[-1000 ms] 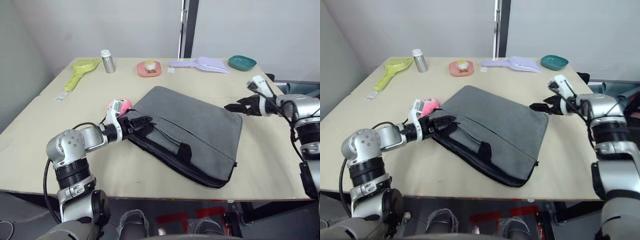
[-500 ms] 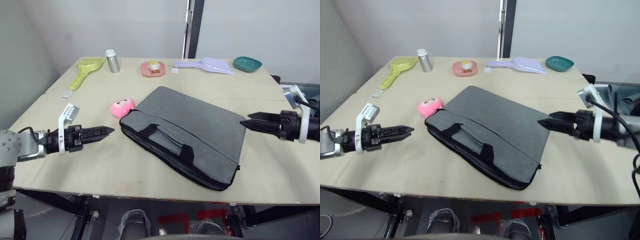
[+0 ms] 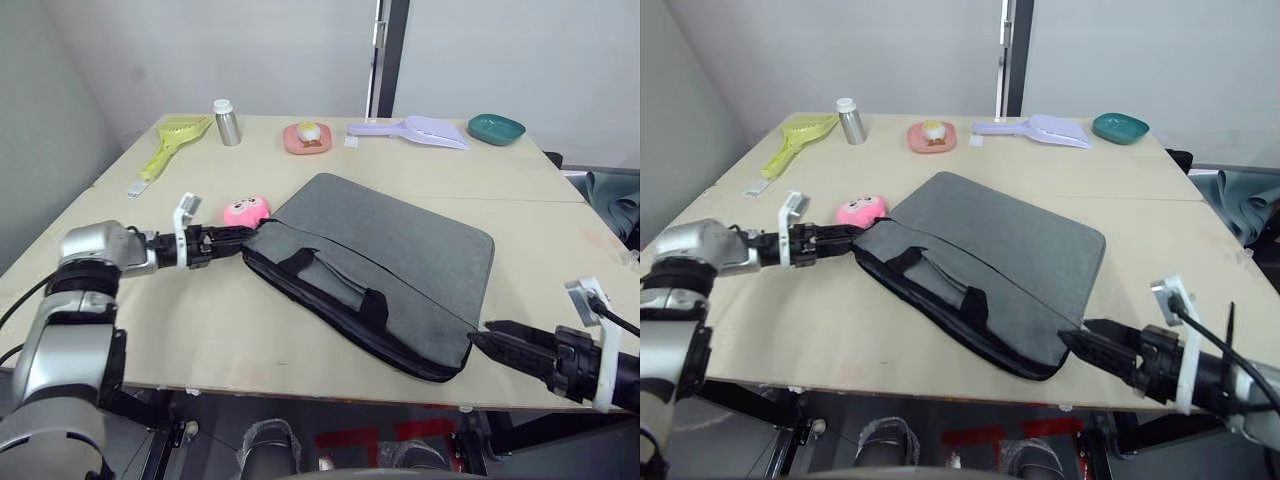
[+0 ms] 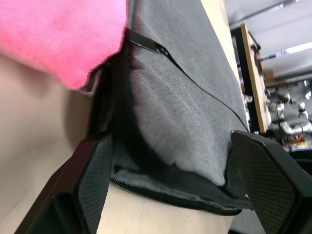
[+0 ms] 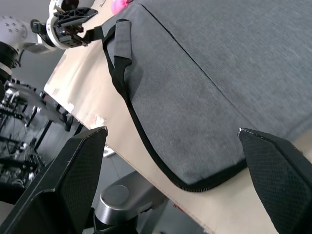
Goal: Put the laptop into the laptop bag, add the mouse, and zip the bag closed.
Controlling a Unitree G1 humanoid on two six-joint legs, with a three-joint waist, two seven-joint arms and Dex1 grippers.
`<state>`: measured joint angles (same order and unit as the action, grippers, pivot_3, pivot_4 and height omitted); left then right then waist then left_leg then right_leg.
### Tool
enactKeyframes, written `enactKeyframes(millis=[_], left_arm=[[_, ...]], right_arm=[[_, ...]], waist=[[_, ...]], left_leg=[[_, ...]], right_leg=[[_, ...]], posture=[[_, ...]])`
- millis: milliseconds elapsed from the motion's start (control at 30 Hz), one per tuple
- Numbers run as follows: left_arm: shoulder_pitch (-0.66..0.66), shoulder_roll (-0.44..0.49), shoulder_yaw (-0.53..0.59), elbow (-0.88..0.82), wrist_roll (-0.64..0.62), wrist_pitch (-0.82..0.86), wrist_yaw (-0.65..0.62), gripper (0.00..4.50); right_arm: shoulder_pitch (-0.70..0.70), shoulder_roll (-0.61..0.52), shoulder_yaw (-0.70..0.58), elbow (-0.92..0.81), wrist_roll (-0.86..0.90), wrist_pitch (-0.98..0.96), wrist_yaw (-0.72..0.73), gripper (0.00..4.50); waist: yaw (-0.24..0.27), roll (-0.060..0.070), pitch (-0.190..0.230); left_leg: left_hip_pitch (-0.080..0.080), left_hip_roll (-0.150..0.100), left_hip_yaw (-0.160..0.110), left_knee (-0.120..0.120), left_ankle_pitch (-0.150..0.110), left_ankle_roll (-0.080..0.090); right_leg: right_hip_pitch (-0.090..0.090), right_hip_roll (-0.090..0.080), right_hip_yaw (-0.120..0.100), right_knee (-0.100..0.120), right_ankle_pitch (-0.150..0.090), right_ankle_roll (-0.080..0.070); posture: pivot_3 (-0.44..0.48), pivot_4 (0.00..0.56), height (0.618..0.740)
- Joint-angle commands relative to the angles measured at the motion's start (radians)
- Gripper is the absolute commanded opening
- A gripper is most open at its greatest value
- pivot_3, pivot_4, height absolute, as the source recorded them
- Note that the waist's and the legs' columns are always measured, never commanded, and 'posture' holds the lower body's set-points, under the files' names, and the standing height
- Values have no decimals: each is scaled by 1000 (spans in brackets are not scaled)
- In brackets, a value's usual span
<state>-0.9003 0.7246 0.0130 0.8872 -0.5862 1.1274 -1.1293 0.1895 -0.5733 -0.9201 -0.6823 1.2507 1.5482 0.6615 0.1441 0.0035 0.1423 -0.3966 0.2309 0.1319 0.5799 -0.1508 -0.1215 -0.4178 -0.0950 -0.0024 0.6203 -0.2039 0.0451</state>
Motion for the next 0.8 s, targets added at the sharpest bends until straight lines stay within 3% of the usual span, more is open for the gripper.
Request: enactKeyframes(millis=[33,200,300,600,800], left_arm=[[-56,-34,-13,135,90,-110,-14,3922],[-105,-82,8,255,159,-199,-9,3922],[-127,-108,30,277,172,-205,-32,3079],[-133,-115,59,273,220,-197,-60,34],[-115,-94,85,243,218,-164,-64,34]], right_arm=[[119,-5,-82,-62,183,-108,-59,4500],[336,-3,-44,-82,308,-257,-145,4500],[383,22,51,-32,308,-326,-196,4500],[311,-5,285,124,252,-442,-299,4500],[290,-70,323,213,185,-460,-263,4500]], waist=[[4,0,0],[8,0,-1],[7,0,-1],[5,1,0],[5,1,0]], left_leg=[[0,0,0,-1,0,0],[1,0,-2,-3,0,-1],[7,-1,-2,-4,-1,-1],[11,-3,-2,-8,-1,-2],[11,-3,-3,-10,-1,-2]], right_leg=[[0,0,0,-1,0,3],[2,-1,-1,-3,-2,10],[9,-2,-1,-6,-2,11],[14,-7,-2,-8,-4,14],[14,-4,-4,-9,-4,14]], posture=[[0,150,740],[0,150,740],[0,150,740],[0,150,740],[0,150,740]])
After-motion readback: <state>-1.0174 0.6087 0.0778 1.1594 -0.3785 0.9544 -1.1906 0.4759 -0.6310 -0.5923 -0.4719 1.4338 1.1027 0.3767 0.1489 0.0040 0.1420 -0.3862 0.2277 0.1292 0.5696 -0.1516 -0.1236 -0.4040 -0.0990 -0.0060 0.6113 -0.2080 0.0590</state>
